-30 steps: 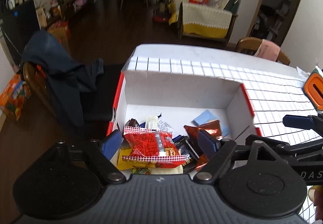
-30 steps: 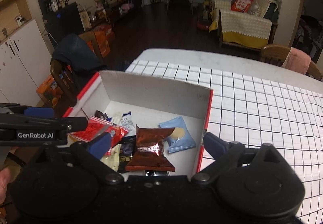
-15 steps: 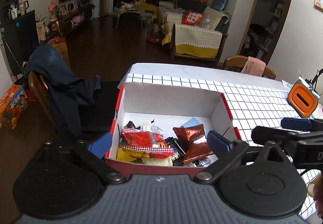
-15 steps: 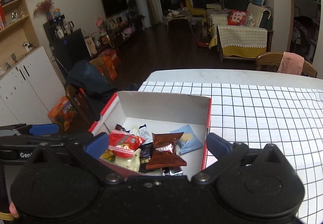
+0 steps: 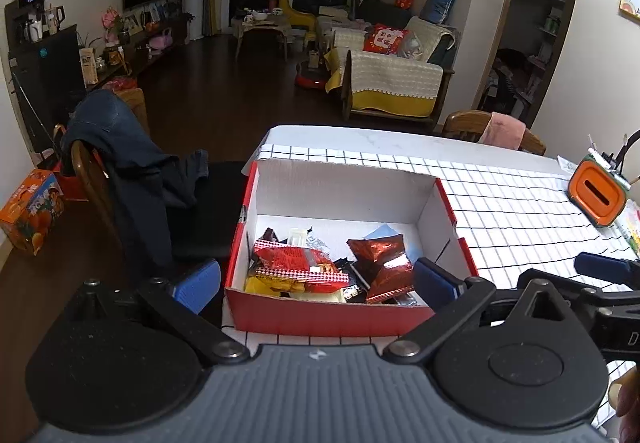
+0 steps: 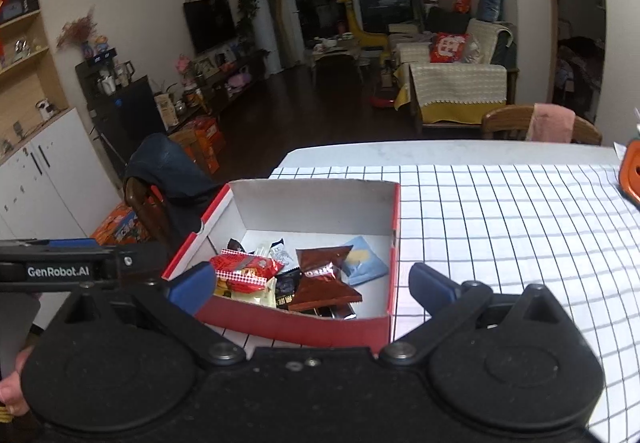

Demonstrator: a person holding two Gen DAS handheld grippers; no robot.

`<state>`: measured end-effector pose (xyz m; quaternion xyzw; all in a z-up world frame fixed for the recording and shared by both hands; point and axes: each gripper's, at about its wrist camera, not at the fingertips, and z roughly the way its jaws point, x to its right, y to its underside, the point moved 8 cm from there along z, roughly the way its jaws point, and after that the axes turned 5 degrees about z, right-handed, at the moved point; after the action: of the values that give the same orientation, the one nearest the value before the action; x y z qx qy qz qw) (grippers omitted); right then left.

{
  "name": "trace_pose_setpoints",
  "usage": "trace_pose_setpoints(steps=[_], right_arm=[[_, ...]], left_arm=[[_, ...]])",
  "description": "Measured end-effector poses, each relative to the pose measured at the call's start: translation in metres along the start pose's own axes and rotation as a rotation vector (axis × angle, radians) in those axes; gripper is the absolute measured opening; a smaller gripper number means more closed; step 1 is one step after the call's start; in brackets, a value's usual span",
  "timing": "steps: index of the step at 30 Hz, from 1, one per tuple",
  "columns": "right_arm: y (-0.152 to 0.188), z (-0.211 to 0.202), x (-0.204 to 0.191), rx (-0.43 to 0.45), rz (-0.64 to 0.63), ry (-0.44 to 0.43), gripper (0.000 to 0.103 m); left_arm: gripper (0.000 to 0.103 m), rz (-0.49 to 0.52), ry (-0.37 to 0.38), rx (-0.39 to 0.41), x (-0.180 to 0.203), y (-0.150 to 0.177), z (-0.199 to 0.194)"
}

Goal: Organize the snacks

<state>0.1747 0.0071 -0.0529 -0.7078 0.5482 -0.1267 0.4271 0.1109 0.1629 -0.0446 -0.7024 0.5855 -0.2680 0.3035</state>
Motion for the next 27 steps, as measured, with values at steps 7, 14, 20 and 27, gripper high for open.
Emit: trace_pose_setpoints(steps=[7,14,20,27], right_arm=[[0.006,-0.005,0.0,0.039,0.006,0.039,0.103],[0.01,-0.008,-0.001,0.043,0.021,0.014,0.103],[0.01,-0.012,-0.003,0.066,0.024,0.016,0.103],[0.007,-0.012,-0.004,0.074,0.018,0.023,0.103]], left_arm=[[0.103,0.02,-0.005,-0.015,0.009,0.007,-0.003],[0.103,0.028,-0.021,-0.008,0.009,0.009,-0.007],[0.103,0.032,-0.025,-0.004,0.01,0.011,-0.009],[0.103,0.031,-0.027,0.0,0.011,0.008,-0.011]])
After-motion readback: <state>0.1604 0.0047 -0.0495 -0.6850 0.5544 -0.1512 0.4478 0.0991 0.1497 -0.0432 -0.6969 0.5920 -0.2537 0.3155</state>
